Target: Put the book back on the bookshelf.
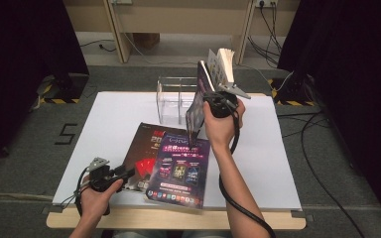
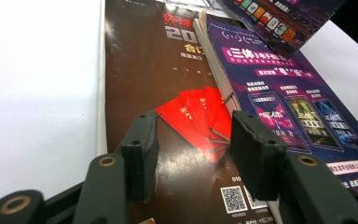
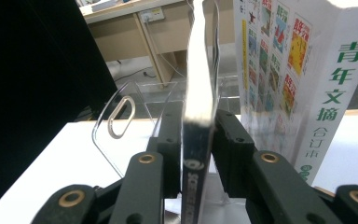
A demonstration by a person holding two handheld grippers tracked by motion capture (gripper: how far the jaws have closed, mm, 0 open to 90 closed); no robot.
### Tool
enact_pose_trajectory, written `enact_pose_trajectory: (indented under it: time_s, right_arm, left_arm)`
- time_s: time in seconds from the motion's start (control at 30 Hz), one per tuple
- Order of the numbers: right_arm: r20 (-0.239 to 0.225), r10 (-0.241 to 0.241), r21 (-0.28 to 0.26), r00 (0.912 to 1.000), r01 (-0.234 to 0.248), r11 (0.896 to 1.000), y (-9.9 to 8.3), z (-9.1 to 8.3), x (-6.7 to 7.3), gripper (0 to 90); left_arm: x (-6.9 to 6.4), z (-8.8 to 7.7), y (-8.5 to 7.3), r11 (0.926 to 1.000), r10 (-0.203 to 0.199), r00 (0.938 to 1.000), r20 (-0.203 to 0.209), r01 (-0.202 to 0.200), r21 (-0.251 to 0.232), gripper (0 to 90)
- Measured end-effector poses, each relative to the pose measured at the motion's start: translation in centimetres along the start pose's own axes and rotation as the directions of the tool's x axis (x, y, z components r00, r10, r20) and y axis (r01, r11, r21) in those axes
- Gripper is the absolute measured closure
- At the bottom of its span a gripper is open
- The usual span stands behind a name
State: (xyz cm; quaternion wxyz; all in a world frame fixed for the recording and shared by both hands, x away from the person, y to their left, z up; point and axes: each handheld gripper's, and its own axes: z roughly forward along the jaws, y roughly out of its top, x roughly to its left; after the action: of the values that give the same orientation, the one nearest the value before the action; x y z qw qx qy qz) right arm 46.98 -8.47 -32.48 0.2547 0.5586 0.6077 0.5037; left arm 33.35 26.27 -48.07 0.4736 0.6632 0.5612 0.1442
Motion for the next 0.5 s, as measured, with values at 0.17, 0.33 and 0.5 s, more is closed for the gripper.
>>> enact_pose_trajectory:
  time_s: [0.17,0.33,0.5]
  right_arm:
    - [-0.001,0.013,-0.003,0.9999,-0.013,1.000,-0.25,-0.30,-0.04,72.0]
    - [0.007,0.035,0.004,0.9993,-0.035,0.999,-0.16,-0.59,-0.40,71.0]
    - [0.028,0.043,0.044,0.9987,-0.045,0.998,0.30,-0.38,-0.62,78.3]
  left_arm:
    - [0.05,-0.03,0.01,1.0000,0.001,1.0000,0.001,-0.001,0.002,51.1]
    - [-0.03,0.05,-0.03,1.0000,-0.003,1.0000,0.003,0.003,0.000,51.0]
    - [-0.05,0.06,-0.04,1.0000,-0.003,1.0000,0.003,0.003,0.002,51.0]
